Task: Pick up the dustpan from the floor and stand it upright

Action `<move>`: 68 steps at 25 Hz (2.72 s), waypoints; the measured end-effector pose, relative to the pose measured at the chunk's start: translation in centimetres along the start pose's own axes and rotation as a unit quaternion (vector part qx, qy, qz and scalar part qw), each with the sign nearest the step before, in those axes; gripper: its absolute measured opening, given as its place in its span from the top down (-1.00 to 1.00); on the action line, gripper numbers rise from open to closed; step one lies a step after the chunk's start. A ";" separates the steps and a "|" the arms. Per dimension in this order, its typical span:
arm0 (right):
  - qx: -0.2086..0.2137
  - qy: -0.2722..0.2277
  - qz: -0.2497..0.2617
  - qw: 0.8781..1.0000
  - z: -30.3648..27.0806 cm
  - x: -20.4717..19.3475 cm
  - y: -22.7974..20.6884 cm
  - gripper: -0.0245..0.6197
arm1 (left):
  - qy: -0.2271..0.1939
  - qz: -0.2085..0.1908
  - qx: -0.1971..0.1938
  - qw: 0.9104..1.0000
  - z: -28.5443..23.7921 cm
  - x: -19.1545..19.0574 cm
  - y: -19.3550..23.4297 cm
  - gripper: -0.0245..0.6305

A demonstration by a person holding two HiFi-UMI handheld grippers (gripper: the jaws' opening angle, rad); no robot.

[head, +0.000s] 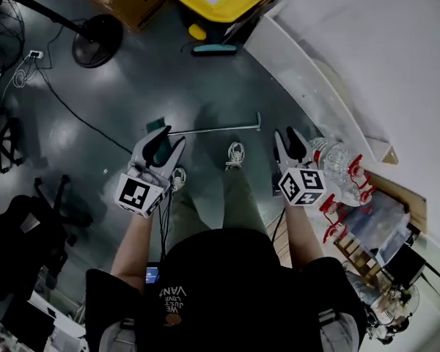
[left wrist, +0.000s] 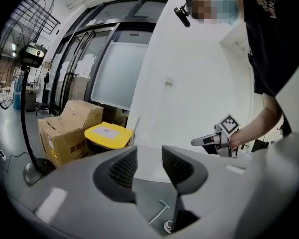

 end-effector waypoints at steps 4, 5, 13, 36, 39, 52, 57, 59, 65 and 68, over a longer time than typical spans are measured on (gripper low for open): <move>0.003 0.033 -0.009 0.999 -3.7 -4.2 -1.3 0.48 | 0.019 0.011 0.005 1.000 -2.2 -2.9 1.1 0.42; 0.001 0.040 -0.010 0.999 -4.6 -5.3 -1.6 0.48 | 0.023 0.013 0.005 1.000 -2.6 -3.7 1.3 0.42; -0.019 0.099 -0.015 0.995 -10.8 -14.1 -4.0 0.48 | 0.052 0.041 0.012 0.998 -6.4 -10.5 2.9 0.42; -0.012 0.303 0.015 0.953 -21.9 -41.4 -9.2 0.49 | 0.101 0.103 0.041 0.989 -12.5 -28.4 6.8 0.42; -0.012 0.320 0.007 0.947 -22.9 -44.2 -10.1 0.49 | 0.111 0.116 0.047 0.986 -13.2 -30.3 7.2 0.42; -0.053 0.408 -0.036 0.911 -29.9 -56.1 -14.9 0.49 | 0.101 0.154 0.079 0.980 -17.2 -37.4 9.9 0.42; -0.056 0.428 -0.020 0.902 -32.0 -60.3 -17.1 0.49 | 0.106 0.180 0.088 0.974 -19.1 -40.2 10.4 0.42; -0.058 0.432 -0.015 0.900 -32.6 -61.4 -17.9 0.49 | 0.103 0.182 0.092 0.974 -19.4 -40.9 10.9 0.42; -0.052 0.442 -0.010 0.895 -34.1 -63.2 -18.9 0.49 | 0.100 0.163 0.097 0.977 -19.6 -42.4 12.4 0.42; -0.052 0.453 -0.020 0.890 -34.3 -64.1 -19.2 0.49 | 0.111 0.165 0.094 0.976 -19.8 -42.6 12.3 0.42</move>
Point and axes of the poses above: the fingertips, and each gripper's own axes: z backward along the fingers, y to its left, x out of its top, the point moved 5 cm from there along z, backward along the fingers, and after that the axes turned 12 degrees about z, right-handed, at the moved point
